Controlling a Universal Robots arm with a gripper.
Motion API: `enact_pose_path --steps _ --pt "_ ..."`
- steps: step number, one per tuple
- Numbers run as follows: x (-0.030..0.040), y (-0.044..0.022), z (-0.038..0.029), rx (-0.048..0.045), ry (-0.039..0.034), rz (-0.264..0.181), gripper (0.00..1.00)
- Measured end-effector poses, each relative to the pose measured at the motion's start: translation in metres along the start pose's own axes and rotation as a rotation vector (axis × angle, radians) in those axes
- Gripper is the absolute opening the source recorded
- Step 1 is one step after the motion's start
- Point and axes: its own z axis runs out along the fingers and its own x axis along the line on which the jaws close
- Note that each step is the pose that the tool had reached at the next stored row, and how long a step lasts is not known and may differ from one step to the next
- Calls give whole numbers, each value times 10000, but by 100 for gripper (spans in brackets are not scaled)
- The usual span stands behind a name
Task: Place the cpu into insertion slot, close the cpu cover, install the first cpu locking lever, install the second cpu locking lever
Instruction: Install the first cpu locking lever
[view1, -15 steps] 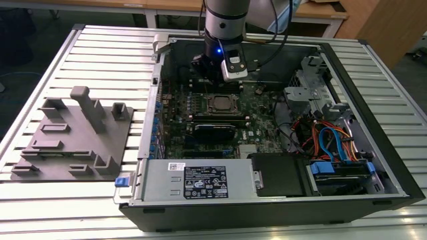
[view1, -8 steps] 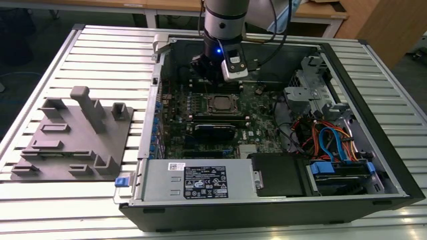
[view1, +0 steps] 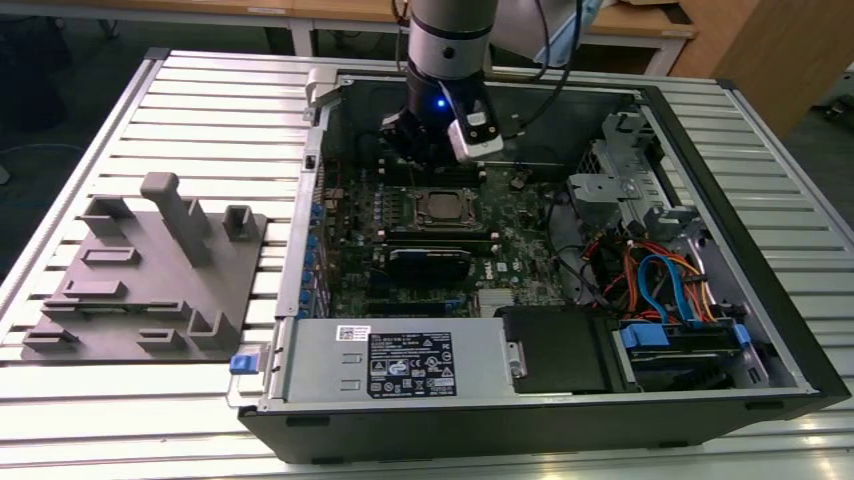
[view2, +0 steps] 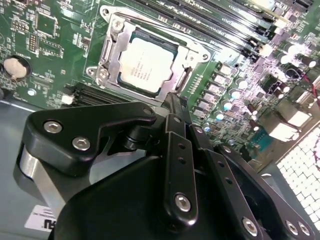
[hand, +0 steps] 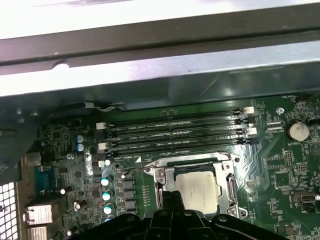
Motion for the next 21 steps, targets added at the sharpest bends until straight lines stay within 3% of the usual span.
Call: enact_pose_path --steps 8,12,16,21 --pt "152 -18 2 -5 -10 -59 10" --pt "163 -20 2 -11 1 -273 10" --pt "204 -25 1 -18 -59 -290 10" --pt "261 -30 -21 -30 -185 -298 10"
